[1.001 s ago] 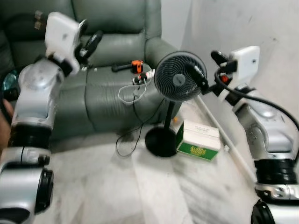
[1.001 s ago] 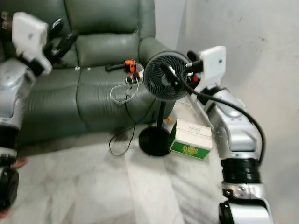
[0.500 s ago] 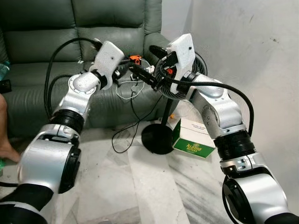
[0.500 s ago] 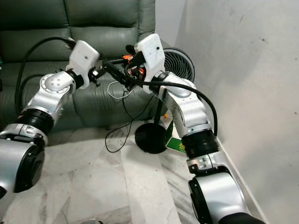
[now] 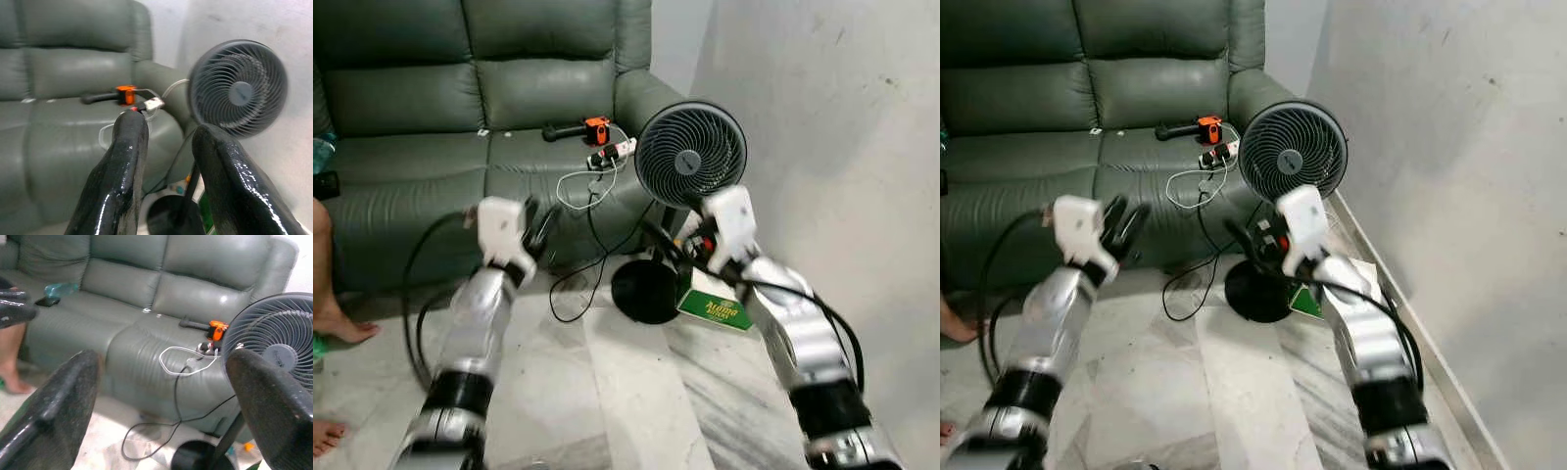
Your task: Hang keys on a hook
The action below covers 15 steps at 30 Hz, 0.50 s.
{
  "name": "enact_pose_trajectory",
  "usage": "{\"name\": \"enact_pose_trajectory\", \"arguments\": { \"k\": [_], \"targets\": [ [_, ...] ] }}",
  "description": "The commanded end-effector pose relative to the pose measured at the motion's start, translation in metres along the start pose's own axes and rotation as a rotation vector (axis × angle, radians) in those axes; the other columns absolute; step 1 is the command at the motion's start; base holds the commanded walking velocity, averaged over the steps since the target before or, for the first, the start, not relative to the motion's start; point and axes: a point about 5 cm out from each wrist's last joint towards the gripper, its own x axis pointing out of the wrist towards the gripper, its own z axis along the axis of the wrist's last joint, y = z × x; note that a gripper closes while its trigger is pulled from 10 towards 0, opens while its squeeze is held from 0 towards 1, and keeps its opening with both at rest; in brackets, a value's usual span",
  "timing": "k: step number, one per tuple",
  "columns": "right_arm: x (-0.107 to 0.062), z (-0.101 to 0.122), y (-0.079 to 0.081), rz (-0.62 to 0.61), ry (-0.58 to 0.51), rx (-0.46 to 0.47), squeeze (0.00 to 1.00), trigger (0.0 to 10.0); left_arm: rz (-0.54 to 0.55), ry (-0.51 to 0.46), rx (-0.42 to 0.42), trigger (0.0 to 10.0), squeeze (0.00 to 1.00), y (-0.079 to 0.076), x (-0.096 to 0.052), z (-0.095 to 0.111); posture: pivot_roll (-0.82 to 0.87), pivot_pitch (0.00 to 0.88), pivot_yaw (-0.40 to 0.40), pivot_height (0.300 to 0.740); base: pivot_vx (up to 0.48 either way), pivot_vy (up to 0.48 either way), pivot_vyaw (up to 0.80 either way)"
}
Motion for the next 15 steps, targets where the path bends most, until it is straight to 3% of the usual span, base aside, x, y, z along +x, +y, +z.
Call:
{"name": "enact_pose_trajectory", "arguments": {
  "k": [1,3,4,5,6,8,9,10,12,15],
  "targets": [
    [-0.013,0.002,-0.003,-0.033,0.006,-0.011,0.00,10.0,0.080,0.025,-0.002,10.0,0.00,0.002,-0.010,0.001,0.03,0.061,-0.038,0.740,0.000,0.000,0.00],
    [-0.023,-0.003,-0.003,-0.043,0.026,-0.006,0.00,10.0,0.070,0.061,0.075,10.0,0.00,0.000,-0.021,-0.004,0.03,0.064,-0.038,0.740,0.000,0.000,0.00],
    [-0.023,-0.003,-0.003,-0.043,0.026,-0.006,0.00,10.0,0.070,0.061,0.075,10.0,0.00,0.000,-0.021,-0.004,0.03,0.064,-0.038,0.740,0.000,0.000,0.00],
    [-0.032,-0.006,-0.004,-0.052,0.043,-0.002,0.00,10.0,-0.002,0.069,0.060,10.0,0.00,-0.005,-0.031,-0.008,0.02,0.067,-0.036,0.740,0.000,0.000,0.00],
    [-0.051,-0.008,-0.006,-0.077,0.068,0.050,0.00,10.0,-0.032,0.125,0.056,10.0,0.00,-0.012,-0.057,-0.014,0.02,0.068,-0.028,0.740,0.000,0.000,0.00],
    [-0.063,-0.008,-0.009,-0.083,0.083,0.024,0.00,10.0,-0.034,0.154,0.042,10.0,0.00,-0.017,-0.073,-0.018,0.01,0.076,-0.015,0.740,0.000,0.000,0.00],
    [-0.063,-0.008,-0.009,-0.083,0.083,0.024,0.00,10.0,-0.034,0.154,0.042,10.0,0.00,-0.017,-0.073,-0.018,0.01,0.076,-0.015,0.740,0.000,0.000,0.00],
    [-0.073,-0.009,-0.013,-0.118,0.104,0.034,0.00,10.0,-0.024,0.178,0.035,10.0,0.00,-0.021,-0.085,-0.019,0.01,0.079,-0.010,0.740,0.000,0.000,0.00],
    [-0.080,-0.009,-0.016,-0.143,0.124,0.046,0.00,10.0,0.021,0.195,0.043,10.0,0.00,-0.021,-0.093,-0.019,0.01,0.085,-0.006,0.740,0.000,0.000,0.00],
    [-0.084,-0.005,-0.015,-0.112,0.142,0.011,0.00,10.0,0.044,0.183,0.062,10.0,0.00,-0.022,-0.098,-0.017,0.01,0.092,-0.016,0.740,0.000,0.000,0.00]
  ]
}}
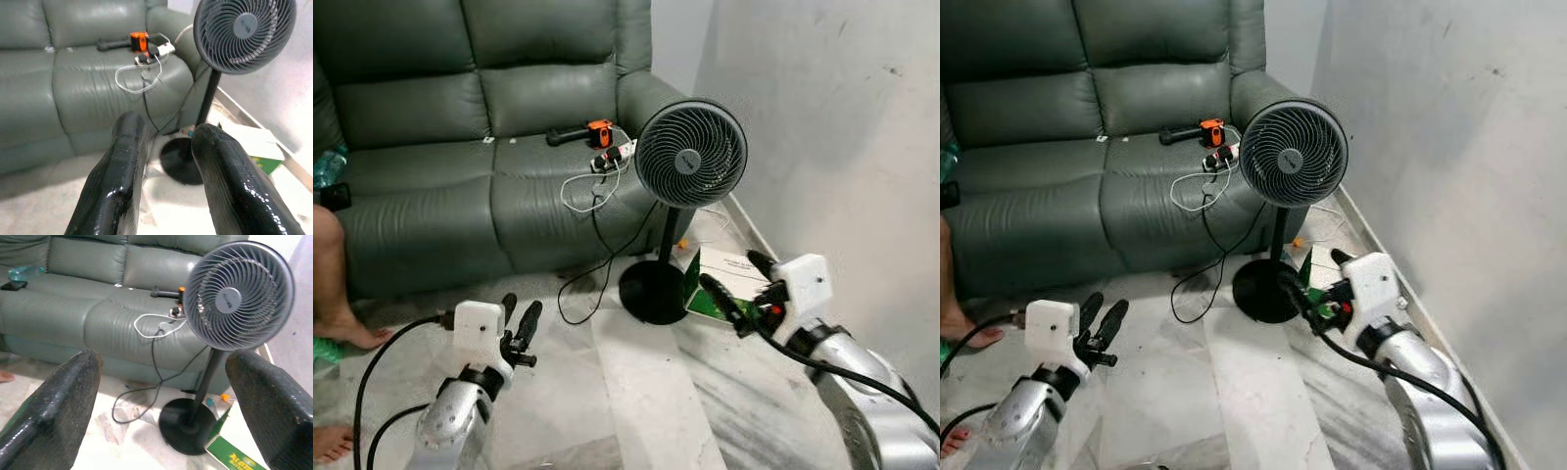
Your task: Hang keys on a hook
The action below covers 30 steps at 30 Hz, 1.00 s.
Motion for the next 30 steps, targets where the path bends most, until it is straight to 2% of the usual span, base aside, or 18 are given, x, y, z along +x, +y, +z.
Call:
{"name": "enact_pose_trajectory", "arguments": {
  "k": [1,3,4,5,6,9,10,13,16,17,18,20,22,23,24,25,26,30],
  "targets": [
    [-0.005,0.007,0.001,0.015,-0.005,-0.010,0.00,10.0,0.002,-0.016,0.028,10.0,0.00,0.000,-0.004,0.004,0.01,0.092,-0.016,0.740,0.000,0.000,0.00],
    [-0.009,0.009,0.003,0.038,0.024,-0.010,0.00,10.0,-0.048,0.004,0.041,10.0,0.00,-0.003,-0.009,0.008,0.02,0.095,-0.024,0.740,0.000,0.000,0.00],
    [-0.012,0.010,0.007,0.076,0.038,-0.006,0.00,10.0,-0.098,0.015,0.107,10.0,0.00,-0.006,-0.013,0.011,0.02,0.095,-0.024,0.740,0.000,0.000,0.00],
    [-0.012,0.011,0.008,0.085,0.040,-0.007,0.00,10.0,-0.109,0.020,0.132,10.0,0.00,-0.006,-0.015,0.012,0.02,0.095,-0.024,0.740,0.000,0.000,0.00],
    [-0.011,0.011,0.011,0.112,0.033,0.008,0.00,10.0,-0.174,-0.001,0.140,10.0,0.00,-0.011,-0.017,0.015,0.02,0.093,-0.021,0.740,0.000,0.000,0.00],
    [-0.008,0.015,0.017,0.143,-0.008,0.026,0.00,10.0,-0.185,-0.032,0.163,10.0,0.00,-0.016,-0.018,0.019,0.02,0.088,-0.016,0.740,0.000,0.000,0.00],
    [-0.002,0.020,0.021,0.096,-0.060,0.048,0.00,10.0,-0.147,-0.074,0.176,10.0,0.00,-0.020,-0.016,0.020,0.02,0.083,-0.010,0.740,0.000,0.000,0.00],
    [0.000,0.024,0.022,0.038,-0.093,0.075,0.00,10.0,-0.093,-0.103,0.196,10.0,0.00,-0.020,-0.015,0.021,0.02,0.082,-0.009,0.740,0.000,0.000,0.00],
    [0.001,0.026,0.018,-0.106,-0.108,0.067,0.00,10.0,0.073,-0.115,0.240,10.0,0.00,-0.002,-0.012,0.020,0.02,0.078,-0.011,0.740,0.000,0.000,0.00],
    [0.003,0.026,0.016,-0.156,-0.127,0.063,0.00,10.0,0.157,-0.088,0.183,10.0,0.00,0.009,-0.011,0.017,0.02,0.076,-0.019,0.740,0.000,0.000,0.00],
    [0.008,0.022,0.009,-0.313,-0.163,0.013,0.00,10.0,0.253,-0.071,0.100,10.0,0.00,0.022,-0.012,0.015,0.03,0.069,-0.032,0.740,0.000,0.000,0.00],
    [0.010,0.020,0.007,-0.357,-0.173,0.001,0.00,10.0,0.270,-0.071,0.084,10.0,0.00,0.025,-0.012,0.015,0.03,0.069,-0.032,0.740,0.000,0.000,0.00],
    [0.016,0.008,0.002,-0.460,-0.145,0.124,0.00,10.0,0.272,-0.083,0.106,10.0,0.00,0.025,-0.009,0.017,0.04,0.059,-0.024,0.740,0.000,0.000,0.00],
    [0.018,0.005,0.001,-0.481,-0.135,0.160,0.00,10.0,0.274,-0.087,0.113,10.0,0.00,0.025,-0.008,0.017,0.04,0.057,-0.022,0.740,0.000,0.000,0.00],
    [0.022,0.001,-0.002,-0.486,-0.124,0.235,0.00,10.0,0.317,-0.105,0.155,10.0,0.00,0.029,-0.003,0.021,0.04,0.054,-0.018,0.740,0.000,0.000,0.00],
    [0.022,0.001,-0.002,-0.486,-0.124,0.235,0.00,10.0,0.317,-0.105,0.155,10.0,0.00,0.029,-0.003,0.021,0.04,0.054,-0.018,0.740,0.000,0.000,0.00],
    [0.023,0.001,-0.010,-0.504,-0.125,0.265,0.00,10.0,0.410,-0.134,0.213,10.0,0.00,0.039,0.001,0.028,0.03,0.043,-0.015,0.740,0.000,0.000,0.00],
    [0.025,0.007,-0.017,-0.526,-0.140,0.186,0.00,10.0,0.462,-0.138,0.190,10.0,0.00,0.048,0.005,0.032,0.03,0.027,-0.007,0.740,0.000,0.000,0.00]
  ]
}}
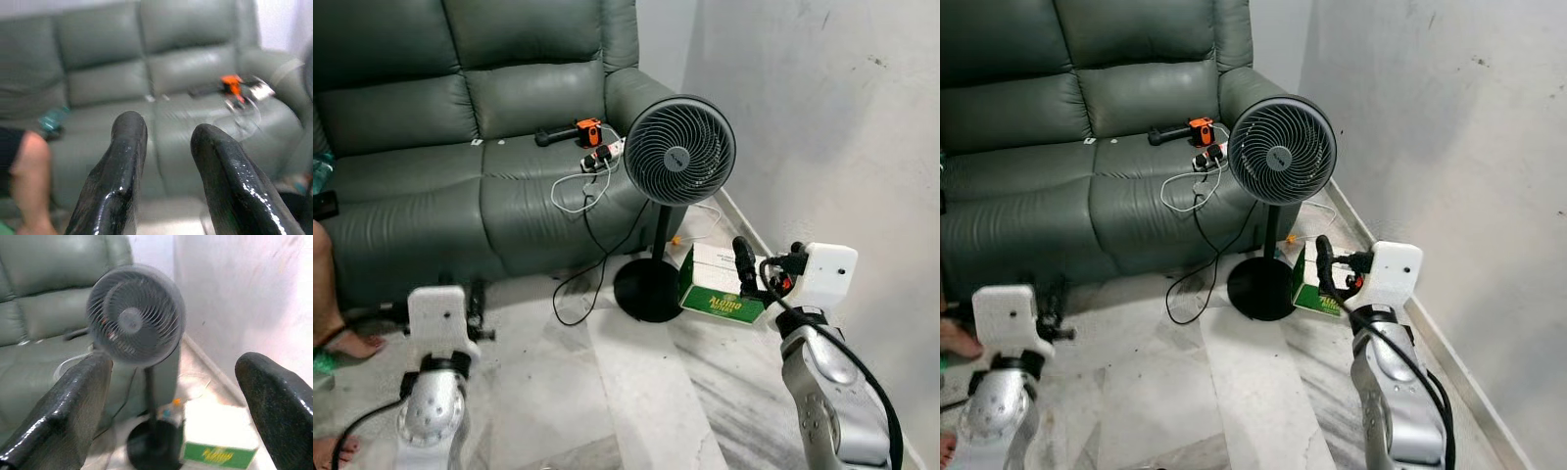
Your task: Hang keys on a hook
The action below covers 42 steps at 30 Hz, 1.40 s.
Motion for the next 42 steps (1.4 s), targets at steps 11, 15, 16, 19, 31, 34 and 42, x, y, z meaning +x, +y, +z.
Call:
{"name": "enact_pose_trajectory", "arguments": {
  "k": [11,15,16,19,31,34,42],
  "targets": [
    [-0.011,-0.019,-0.027,-0.122,0.033,-0.094,0.00,10.0,-0.024,0.142,-0.004,10.0,0.00,-0.005,-0.015,-0.028,0.01,0.018,0.016,0.740,0.000,0.000,0.00],
    [-0.013,-0.022,-0.018,-0.081,0.060,-0.111,0.00,10.0,-0.033,0.168,-0.035,10.0,0.00,-0.009,-0.011,-0.031,-0.01,0.026,0.026,0.740,0.000,0.000,0.00],
    [-0.014,-0.022,-0.013,-0.061,0.062,-0.105,0.00,10.0,-0.037,0.179,-0.072,10.0,0.00,-0.010,-0.009,-0.030,-0.01,0.028,0.024,0.740,0.000,0.000,-0.61],
    [-0.014,-0.022,-0.008,-0.050,0.074,-0.101,0.00,10.0,-0.031,0.186,-0.099,10.0,0.00,-0.014,-0.006,-0.027,-0.01,0.033,0.019,0.740,0.000,0.000,-0.80],
    [-0.014,-0.018,-0.003,-0.004,0.056,-0.111,0.00,10.0,-0.117,0.163,-0.174,10.0,0.00,-0.029,-0.017,-0.016,0.00,0.050,-0.011,0.740,0.000,0.000,-0.80],
    [-0.016,-0.017,-0.001,0.013,0.036,-0.116,0.00,10.0,-0.145,0.151,-0.187,10.0,0.00,-0.030,-0.017,-0.014,0.01,0.054,-0.009,0.740,0.000,0.000,-0.80],
    [-0.021,-0.017,-0.027,-0.062,0.021,-0.130,0.00,10.0,-0.157,0.163,-0.102,10.0,0.00,-0.009,0.002,-0.020,0.00,0.061,0.008,0.740,0.000,0.000,-0.80]
  ]
}}
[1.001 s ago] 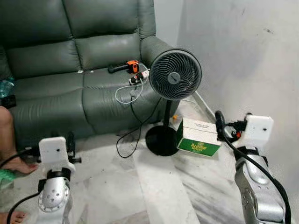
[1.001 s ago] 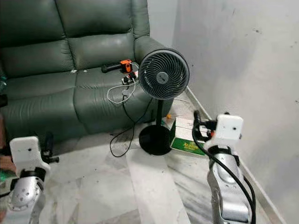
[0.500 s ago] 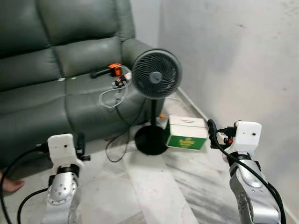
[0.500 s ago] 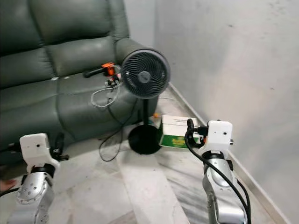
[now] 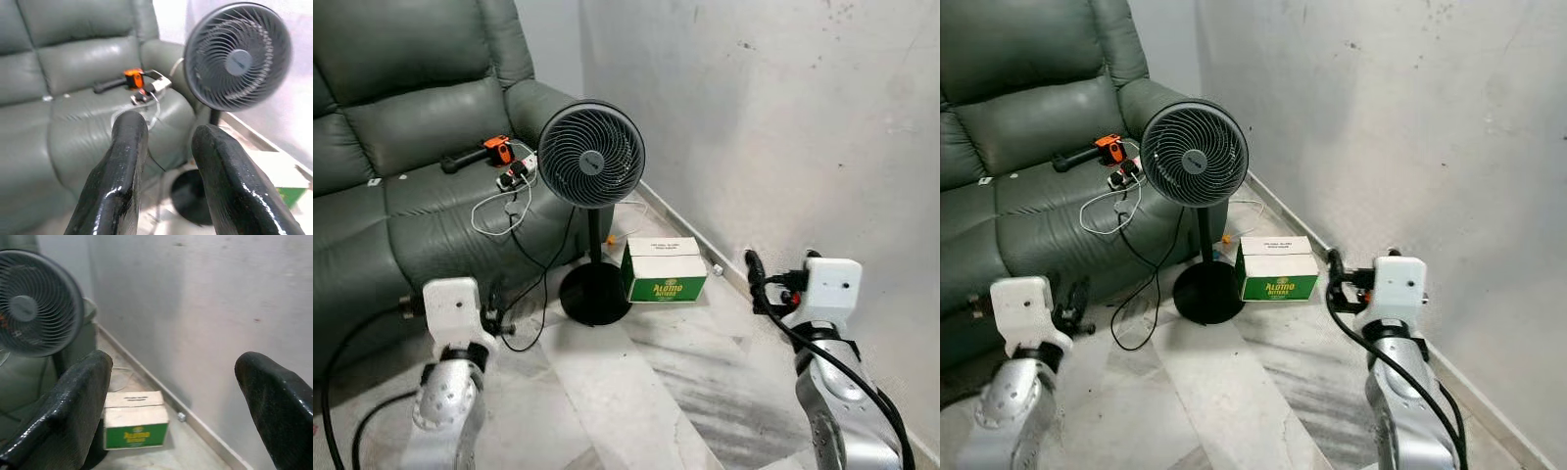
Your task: Hang keys on a hook
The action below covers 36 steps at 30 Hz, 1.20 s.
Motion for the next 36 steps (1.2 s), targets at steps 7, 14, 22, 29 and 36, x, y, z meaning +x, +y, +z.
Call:
{"name": "enact_pose_trajectory", "arguments": {
  "k": [7,14,22,29,36],
  "targets": [
    [0.001,-0.003,-0.019,-0.039,0.001,-0.031,0.00,10.0,-0.018,0.067,0.007,10.0,0.00,0.013,0.001,-0.013,0.01,0.055,0.007,0.740,0.000,0.000,-0.80],
    [0.002,-0.005,-0.017,-0.038,-0.004,-0.028,0.00,10.0,-0.078,0.056,0.001,10.0,0.00,-0.005,0.000,-0.014,0.00,0.041,0.022,0.740,0.000,0.000,-0.80],
    [-0.004,-0.008,-0.037,-0.116,-0.008,-0.045,0.00,10.0,-0.124,0.070,-0.011,10.0,0.00,-0.022,0.005,-0.018,-0.04,0.014,0.076,0.740,0.000,0.000,-0.80],
    [-0.015,-0.014,-0.049,-0.169,0.000,-0.048,0.00,10.0,-0.245,0.072,0.023,10.0,0.00,-0.047,0.014,-0.023,-0.05,0.000,0.110,0.740,0.000,0.000,-0.80],
    [-0.012,-0.022,-0.037,-0.158,0.017,-0.049,0.00,10.0,-0.315,0.054,0.081,10.0,0.00,-0.049,0.024,-0.023,-0.09,0.000,0.120,0.740,0.000,0.000,-0.73]
  ]
}}
